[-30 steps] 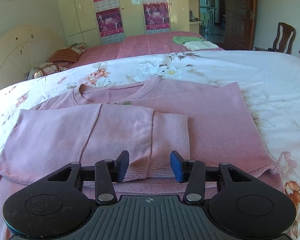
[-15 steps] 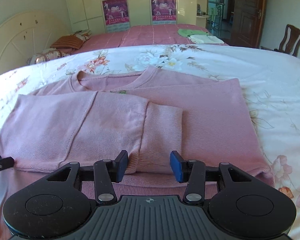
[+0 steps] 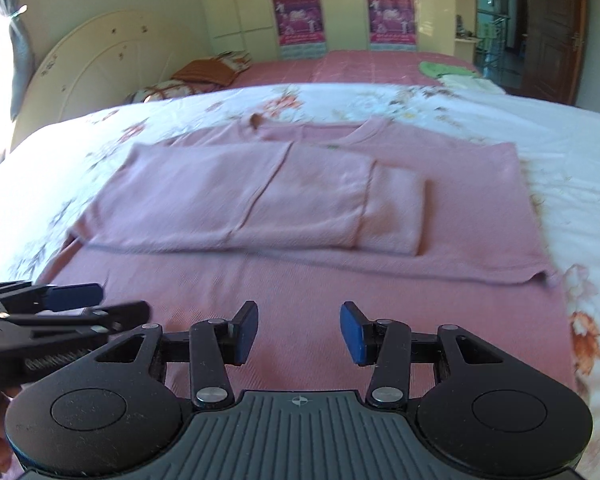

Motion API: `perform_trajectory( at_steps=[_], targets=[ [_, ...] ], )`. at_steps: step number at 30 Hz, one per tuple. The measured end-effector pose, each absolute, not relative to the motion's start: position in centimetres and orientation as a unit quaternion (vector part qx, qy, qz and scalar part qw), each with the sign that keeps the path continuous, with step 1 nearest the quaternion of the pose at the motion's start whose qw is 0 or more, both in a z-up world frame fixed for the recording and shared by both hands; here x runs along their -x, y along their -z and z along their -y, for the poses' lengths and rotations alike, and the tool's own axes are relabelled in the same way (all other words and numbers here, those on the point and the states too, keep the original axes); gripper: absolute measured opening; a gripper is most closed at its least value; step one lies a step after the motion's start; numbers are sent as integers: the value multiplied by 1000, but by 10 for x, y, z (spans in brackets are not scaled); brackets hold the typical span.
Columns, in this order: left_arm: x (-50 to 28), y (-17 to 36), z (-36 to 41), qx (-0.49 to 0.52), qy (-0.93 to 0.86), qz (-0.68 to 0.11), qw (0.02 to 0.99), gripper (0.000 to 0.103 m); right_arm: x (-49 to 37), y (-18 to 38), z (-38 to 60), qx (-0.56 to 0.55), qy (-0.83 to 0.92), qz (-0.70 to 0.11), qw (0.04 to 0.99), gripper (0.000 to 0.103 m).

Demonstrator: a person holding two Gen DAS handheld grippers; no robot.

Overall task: Fold small clothes
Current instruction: 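Move both open grippers back to the hem of the pink sweatshirt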

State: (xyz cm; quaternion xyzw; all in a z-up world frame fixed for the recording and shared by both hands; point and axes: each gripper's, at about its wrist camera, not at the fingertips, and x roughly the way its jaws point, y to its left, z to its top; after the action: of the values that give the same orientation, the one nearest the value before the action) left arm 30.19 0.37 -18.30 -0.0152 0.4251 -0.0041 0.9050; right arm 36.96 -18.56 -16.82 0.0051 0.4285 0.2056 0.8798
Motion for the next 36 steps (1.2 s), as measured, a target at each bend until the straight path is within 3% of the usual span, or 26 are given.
perform_trajectory(
  at_steps=[8,15,18,23,28,36],
  targets=[
    [-256,190,-38,2,-38,-424,905,69,-340,189,218,58,-181,-433,881,45],
    [-213,183,-71,8,-65,-435,898,72,-306,188,272,71,-114,-430,893,45],
    [-203,175,-70,23,-52,-436,898,65,-293,178,274,44,-104,-432,895,45],
    [-187,168,-48,27,9,-417,908,65,-264,161,235,3,-144,-433,890,45],
    [-176,186,-39,15,19,-431,902,66,-241,167,184,34,-172,-438,882,45],
    [-149,187,-55,2,17,-420,907,69,-217,179,203,49,-126,-449,883,46]
  ],
)
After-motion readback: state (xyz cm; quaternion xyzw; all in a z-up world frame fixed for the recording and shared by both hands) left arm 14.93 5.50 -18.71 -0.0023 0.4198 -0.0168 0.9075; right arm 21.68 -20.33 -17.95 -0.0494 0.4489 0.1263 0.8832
